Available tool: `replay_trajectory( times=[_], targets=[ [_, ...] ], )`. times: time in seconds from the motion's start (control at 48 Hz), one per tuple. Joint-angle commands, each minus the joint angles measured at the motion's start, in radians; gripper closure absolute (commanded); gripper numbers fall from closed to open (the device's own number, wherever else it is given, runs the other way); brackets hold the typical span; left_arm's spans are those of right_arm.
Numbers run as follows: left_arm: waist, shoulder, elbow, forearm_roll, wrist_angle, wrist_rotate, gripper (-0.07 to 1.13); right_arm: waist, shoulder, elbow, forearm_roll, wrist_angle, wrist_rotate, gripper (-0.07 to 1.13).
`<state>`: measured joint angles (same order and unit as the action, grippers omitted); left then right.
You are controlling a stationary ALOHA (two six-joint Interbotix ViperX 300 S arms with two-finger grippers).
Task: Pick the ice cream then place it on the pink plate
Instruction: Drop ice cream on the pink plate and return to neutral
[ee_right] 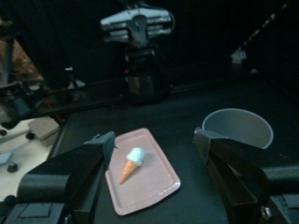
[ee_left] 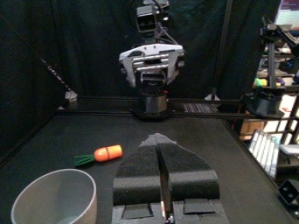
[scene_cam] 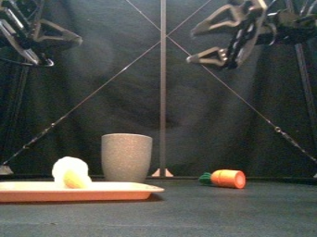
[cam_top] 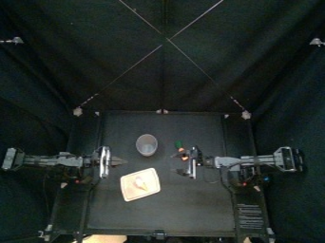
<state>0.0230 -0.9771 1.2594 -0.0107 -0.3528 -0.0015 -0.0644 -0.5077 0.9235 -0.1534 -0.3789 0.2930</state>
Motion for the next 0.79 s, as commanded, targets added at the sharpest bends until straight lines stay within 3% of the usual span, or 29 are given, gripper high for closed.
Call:
replay_trajectory(
  times=[0.021,0.354,0.792],
  targets=[
    [0.003,0.0,-0.014,-0.002,-0.005,0.0,1.07,0.028,-0.13,0.049,-0.009,-0.009,0.0,0.01],
    [0.003,-0.006,-0.018,-0.006,-0.011,0.0,1.07,0.095,-0.383,0.224,-0.078,-0.011,0.003,0.01],
    [0.005,-0.017,-0.017,-0.005,-0.021,0.002,1.06,0.097,-0.437,0.288,-0.106,-0.012,0.006,0.01]
  ],
)
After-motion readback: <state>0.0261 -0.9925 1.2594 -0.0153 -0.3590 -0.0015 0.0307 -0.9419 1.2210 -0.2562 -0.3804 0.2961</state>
